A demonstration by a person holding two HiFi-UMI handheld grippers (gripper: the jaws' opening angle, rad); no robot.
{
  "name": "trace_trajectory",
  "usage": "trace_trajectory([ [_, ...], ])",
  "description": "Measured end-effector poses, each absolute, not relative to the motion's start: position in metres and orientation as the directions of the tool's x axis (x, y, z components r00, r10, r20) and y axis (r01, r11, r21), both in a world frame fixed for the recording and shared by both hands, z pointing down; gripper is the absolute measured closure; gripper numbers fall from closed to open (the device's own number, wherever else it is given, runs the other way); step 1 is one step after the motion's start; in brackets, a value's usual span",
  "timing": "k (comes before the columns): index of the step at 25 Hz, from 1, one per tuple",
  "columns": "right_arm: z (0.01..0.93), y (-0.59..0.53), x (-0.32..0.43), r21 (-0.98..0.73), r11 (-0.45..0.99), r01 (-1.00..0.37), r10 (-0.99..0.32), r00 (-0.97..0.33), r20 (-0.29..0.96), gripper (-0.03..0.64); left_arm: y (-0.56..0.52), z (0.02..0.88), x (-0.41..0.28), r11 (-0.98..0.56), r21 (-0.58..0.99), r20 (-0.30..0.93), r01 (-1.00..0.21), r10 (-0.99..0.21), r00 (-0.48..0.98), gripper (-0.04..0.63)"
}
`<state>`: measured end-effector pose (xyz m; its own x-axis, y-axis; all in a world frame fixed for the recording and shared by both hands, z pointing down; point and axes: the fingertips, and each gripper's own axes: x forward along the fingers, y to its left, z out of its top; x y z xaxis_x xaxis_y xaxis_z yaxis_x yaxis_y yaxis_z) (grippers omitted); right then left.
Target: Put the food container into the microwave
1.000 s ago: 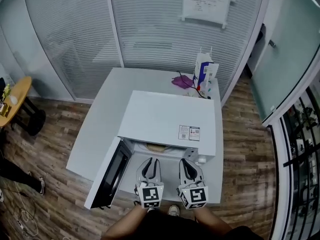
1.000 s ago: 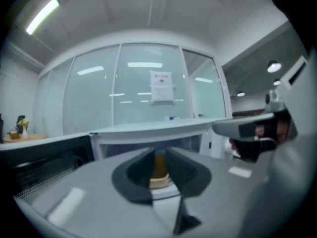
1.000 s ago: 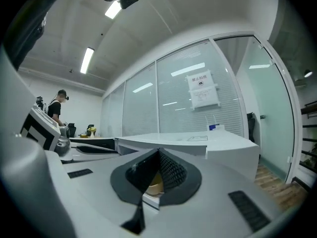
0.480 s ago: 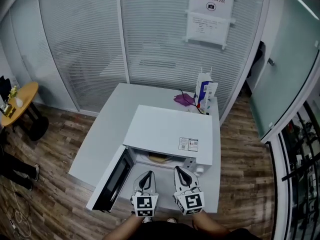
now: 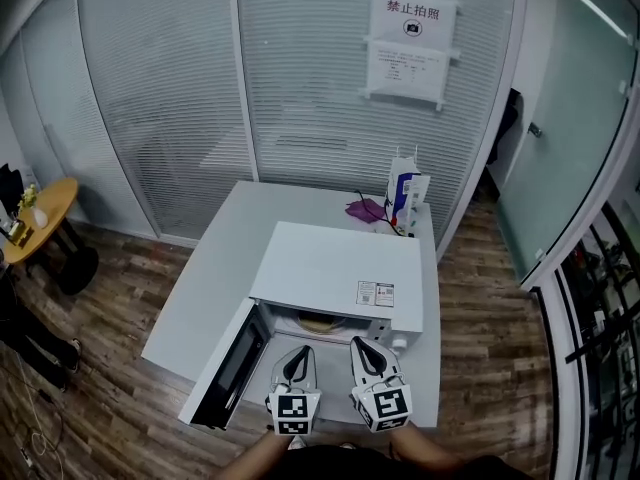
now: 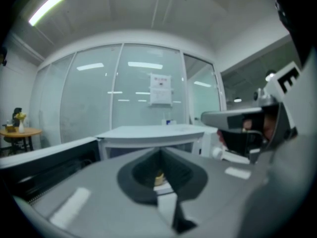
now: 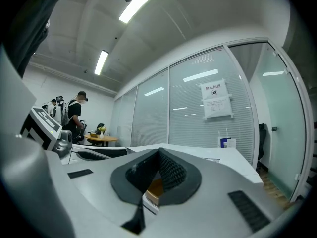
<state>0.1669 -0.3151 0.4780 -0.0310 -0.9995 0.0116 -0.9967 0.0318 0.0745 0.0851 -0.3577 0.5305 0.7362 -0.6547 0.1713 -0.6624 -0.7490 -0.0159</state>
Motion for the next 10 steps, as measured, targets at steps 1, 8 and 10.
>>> trace_trajectory([
  [1, 0.479, -0.315, 0.168, 0.075, 0.031, -0.997, -0.999, -0.030, 0.016, 0.612, -0.357, 0.531, 0.085, -0.751, -0.016, 0.172, -0.660, -0.653, 0.738, 0.589],
  [8, 0.479, -0.318, 0.172, 0.083, 0.025, -0.996, -1.000, -0.024, 0.015, 0.612, -0.363, 0.532, 0.081, -0.749, -0.038, 0.173, -0.661, -0.656, 0.734, 0.589],
  [10, 0.476, -0.321, 0.175, 0.089, 0.021, -0.996, -1.000, -0.020, 0.011, 0.612, -0.368, 0.530, 0.082, -0.749, -0.044, 0.168, -0.661, -0.658, 0.734, 0.589],
])
